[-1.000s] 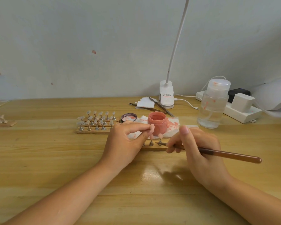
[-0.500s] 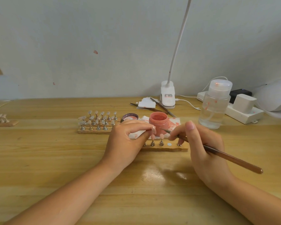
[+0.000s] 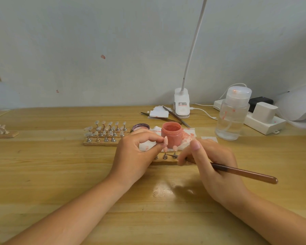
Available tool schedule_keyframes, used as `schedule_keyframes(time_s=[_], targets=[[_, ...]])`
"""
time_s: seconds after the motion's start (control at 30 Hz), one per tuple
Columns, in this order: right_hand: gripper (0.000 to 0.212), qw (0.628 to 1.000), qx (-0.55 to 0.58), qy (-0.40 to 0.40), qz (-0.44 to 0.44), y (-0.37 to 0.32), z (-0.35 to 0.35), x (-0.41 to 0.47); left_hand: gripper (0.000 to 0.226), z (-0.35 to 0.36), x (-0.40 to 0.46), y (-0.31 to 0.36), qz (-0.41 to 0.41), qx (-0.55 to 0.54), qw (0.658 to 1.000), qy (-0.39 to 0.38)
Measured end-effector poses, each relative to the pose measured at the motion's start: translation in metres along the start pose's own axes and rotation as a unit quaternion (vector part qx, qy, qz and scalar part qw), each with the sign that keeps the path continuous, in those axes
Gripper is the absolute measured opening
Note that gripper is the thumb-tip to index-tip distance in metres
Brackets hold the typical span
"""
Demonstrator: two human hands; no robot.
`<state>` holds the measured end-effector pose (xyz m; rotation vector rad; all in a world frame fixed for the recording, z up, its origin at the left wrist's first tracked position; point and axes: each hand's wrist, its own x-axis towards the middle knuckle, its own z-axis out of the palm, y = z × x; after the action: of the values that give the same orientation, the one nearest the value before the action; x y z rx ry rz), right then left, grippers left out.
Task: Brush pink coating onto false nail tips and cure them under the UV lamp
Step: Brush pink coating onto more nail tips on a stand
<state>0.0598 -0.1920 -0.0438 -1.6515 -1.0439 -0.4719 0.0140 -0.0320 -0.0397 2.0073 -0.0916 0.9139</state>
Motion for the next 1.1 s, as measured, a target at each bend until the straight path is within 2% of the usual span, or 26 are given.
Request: schedule_keyframes(time_s=[0.07,0.17,0.33,0.47,0.6,0.73,0.83,0.93,1.0,1.1], targets=[[0.051,1.0,-0.003,0.017,-0.01,-0.0007,-0.0005,0.0003,0.023,0.0001,-0.0001,0.0,0.002,0.004,1.0,0.003],[0.035,0.999,-0.017,0.026,-0.008,-0.0025,0.0004,0.0027,0.022,-0.0003,-0.0007,0.0004,0.01,0.008,1.0,0.003],[0.054,1.0,0.003,0.013,0.005,-0.0009,-0.0009,0.0003,0.031,-0.0001,-0.0005,0.0019,0.004,0.009,1.0,0.012],[0.038,1.0,-0.015,0.018,-0.003,-0.0031,-0.001,0.0023,0.025,0.0001,-0.0008,0.0024,0.007,0.008,1.0,0.007],[0.052,0.999,0.027,0.018,0.008,-0.0012,-0.0008,0.0002,0.032,-0.0002,-0.0004,0.0017,0.01,0.01,1.0,0.012],[0.039,0.999,0.013,0.032,0.004,-0.003,-0.0016,0.0024,0.029,-0.0006,-0.0003,0.0009,0.015,0.014,1.0,0.009],[0.045,0.998,0.042,-0.008,0.047,-0.0007,-0.0008,0.0013,0.029,-0.0007,-0.0004,0.0001,0.013,0.017,1.0,0.007],[0.047,0.99,0.112,0.007,0.083,-0.0007,-0.0014,0.0,0.026,-0.0005,-0.0006,0.0005,0.008,0.017,1.0,0.002],[0.045,0.992,0.106,0.024,0.064,-0.0011,-0.0025,0.0006,0.023,-0.0002,-0.0008,0.0012,0.006,0.012,1.0,0.002],[0.042,0.995,0.088,0.037,0.037,-0.0007,-0.0039,0.0021,0.031,-0.0011,-0.0013,0.0035,0.003,0.0,1.0,-0.001]])
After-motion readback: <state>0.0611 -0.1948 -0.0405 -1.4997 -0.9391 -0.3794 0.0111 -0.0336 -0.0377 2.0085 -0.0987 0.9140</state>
